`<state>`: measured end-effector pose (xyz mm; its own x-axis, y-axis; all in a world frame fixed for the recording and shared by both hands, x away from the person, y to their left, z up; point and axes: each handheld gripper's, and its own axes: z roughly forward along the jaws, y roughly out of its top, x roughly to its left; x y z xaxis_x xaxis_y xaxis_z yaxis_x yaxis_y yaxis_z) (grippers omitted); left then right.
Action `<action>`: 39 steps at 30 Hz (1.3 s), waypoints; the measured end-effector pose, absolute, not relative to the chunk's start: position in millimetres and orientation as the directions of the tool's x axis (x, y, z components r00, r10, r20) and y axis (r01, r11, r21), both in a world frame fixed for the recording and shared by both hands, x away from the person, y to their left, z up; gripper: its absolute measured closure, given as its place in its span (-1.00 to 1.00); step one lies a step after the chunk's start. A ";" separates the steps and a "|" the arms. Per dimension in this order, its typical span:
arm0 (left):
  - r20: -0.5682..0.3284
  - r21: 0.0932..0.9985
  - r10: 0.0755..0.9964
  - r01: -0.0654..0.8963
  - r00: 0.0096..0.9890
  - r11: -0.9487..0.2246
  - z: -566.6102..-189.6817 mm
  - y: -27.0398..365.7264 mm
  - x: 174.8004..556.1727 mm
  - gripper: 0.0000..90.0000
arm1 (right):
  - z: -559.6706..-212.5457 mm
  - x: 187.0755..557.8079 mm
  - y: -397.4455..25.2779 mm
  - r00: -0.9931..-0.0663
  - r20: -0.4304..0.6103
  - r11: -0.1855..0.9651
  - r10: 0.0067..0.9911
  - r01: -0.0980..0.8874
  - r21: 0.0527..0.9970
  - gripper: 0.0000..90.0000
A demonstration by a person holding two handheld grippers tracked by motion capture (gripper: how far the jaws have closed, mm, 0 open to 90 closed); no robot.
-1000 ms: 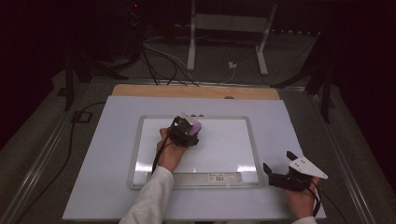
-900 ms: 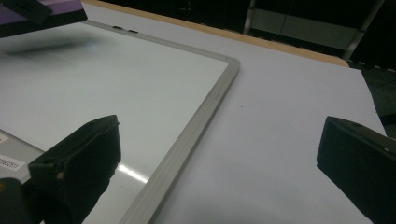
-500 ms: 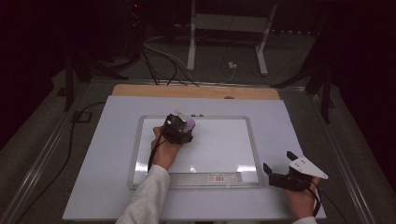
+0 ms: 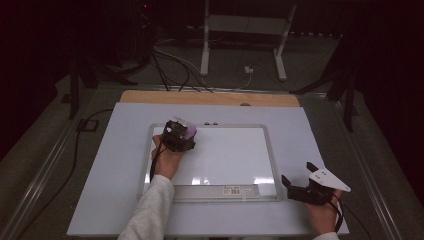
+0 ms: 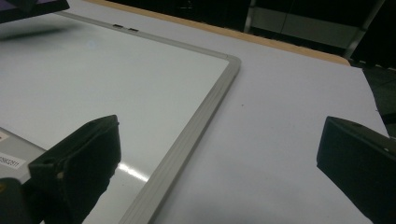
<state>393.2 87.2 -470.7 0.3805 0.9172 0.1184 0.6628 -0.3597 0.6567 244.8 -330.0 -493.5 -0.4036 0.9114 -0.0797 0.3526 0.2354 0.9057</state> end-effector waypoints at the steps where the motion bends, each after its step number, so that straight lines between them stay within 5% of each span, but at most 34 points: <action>1: 0.120 0.655 0.919 0.665 0.377 -0.358 -471.1 90.2 393.5 -0.08 | -493.6 244.9 -330.1 -0.404 -0.080 0.236 0.911 0.353 0.905 -1.00; 24: 0.116 0.614 0.965 0.747 0.234 -0.255 -495.6 138.3 405.0 -0.09 | -493.9 244.8 -329.5 -0.404 -0.078 0.235 0.911 0.356 0.904 -1.00; 32: 0.138 0.680 0.952 0.673 0.275 -0.293 -488.2 135.6 394.5 -0.62 | -493.8 244.5 -330.6 -0.401 -0.076 0.232 0.913 0.356 0.905 -1.00; 39: 0.237 0.696 0.884 0.564 0.403 -0.444 -480.0 131.0 373.7 -0.48 | -493.3 244.0 -330.3 -0.401 -0.076 0.231 0.913 0.355 0.906 -1.00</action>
<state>373.7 131.0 -480.0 0.4034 0.8837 0.2373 0.5635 -0.4443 0.6964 244.0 -330.3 -493.3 -0.4010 0.9129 -0.0759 0.3548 0.2311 0.9059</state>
